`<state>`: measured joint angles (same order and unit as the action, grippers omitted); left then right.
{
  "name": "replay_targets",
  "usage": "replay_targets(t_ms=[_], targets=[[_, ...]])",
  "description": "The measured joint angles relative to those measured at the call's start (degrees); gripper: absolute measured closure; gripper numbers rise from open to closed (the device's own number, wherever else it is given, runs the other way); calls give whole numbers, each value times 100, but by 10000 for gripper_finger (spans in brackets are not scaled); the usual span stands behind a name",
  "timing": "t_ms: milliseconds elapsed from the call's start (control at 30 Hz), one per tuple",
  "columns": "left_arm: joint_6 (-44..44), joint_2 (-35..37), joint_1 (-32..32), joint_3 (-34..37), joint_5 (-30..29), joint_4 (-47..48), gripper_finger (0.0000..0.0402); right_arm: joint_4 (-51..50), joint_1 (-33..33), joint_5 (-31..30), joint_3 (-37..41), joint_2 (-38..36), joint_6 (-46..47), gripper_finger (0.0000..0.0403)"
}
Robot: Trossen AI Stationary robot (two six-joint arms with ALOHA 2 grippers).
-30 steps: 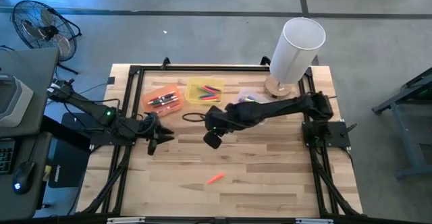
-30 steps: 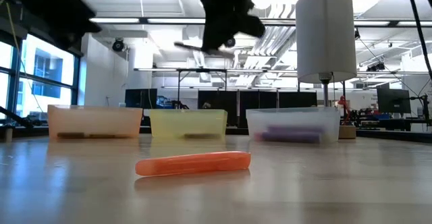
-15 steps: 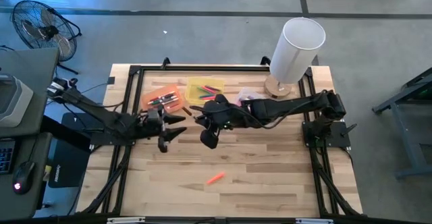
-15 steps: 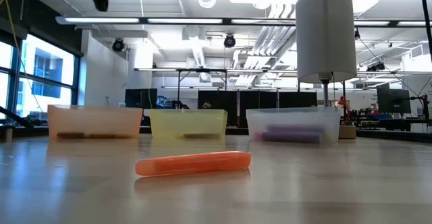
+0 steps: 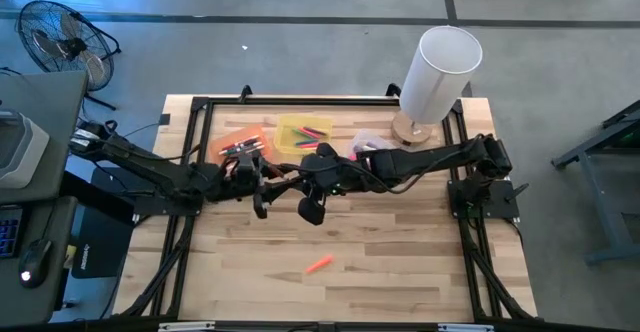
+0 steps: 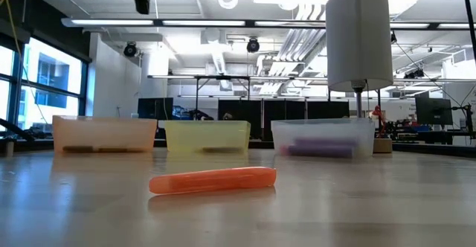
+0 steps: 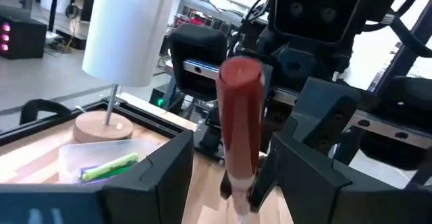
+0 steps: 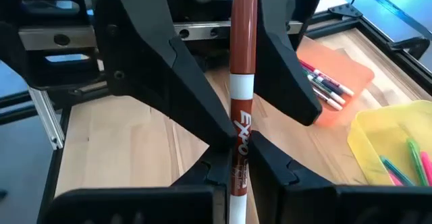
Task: Pick & Place Markers
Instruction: Put the brown marker pen into the orange bin
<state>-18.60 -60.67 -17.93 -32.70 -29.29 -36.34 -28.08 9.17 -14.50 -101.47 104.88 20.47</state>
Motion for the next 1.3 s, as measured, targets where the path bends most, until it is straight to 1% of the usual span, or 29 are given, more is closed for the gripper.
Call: replay_targets(t_ms=[100,200,300,467,600,700,767,833,900,1000,1067,1167,1300], targets=[[-109,-98,41,-104,25,38,208,-36,-2,-9,0,-2,-2,379],[-122,-145,41,-152,29,29,235,-28,-2,-8,0,-2,0,376],[-122,-146,41,-152,46,42,281,-24,-4,-44,0,-2,-2,374],[-69,-148,41,-152,47,78,370,0,-4,-35,0,-2,-88,377],[-7,-148,41,-152,51,79,374,6,-11,3,0,-2,-144,364],[29,-148,46,-152,22,86,358,7,-13,-38,0,-2,-261,344],[70,-148,46,-152,-32,113,356,-11,-15,-160,0,-2,-269,332],[170,-148,106,-152,-104,194,364,-84,-13,-238,0,-11,-275,320],[193,-93,224,-152,-102,378,374,-196,-15,-441,0,-16,-274,308],[69,323,529,-144,68,1085,374,-434,-20,-722,-4,-31,-248,292],[-209,618,864,-150,239,1827,374,-645,-22,-745,1,-33,-106,283],[-581,1115,1468,-158,631,3372,365,-673,-17,-706,256,-42,164,277],[-665,1594,2501,-704,1223,6048,361,-588,0,-596,677,-39,493,277]])
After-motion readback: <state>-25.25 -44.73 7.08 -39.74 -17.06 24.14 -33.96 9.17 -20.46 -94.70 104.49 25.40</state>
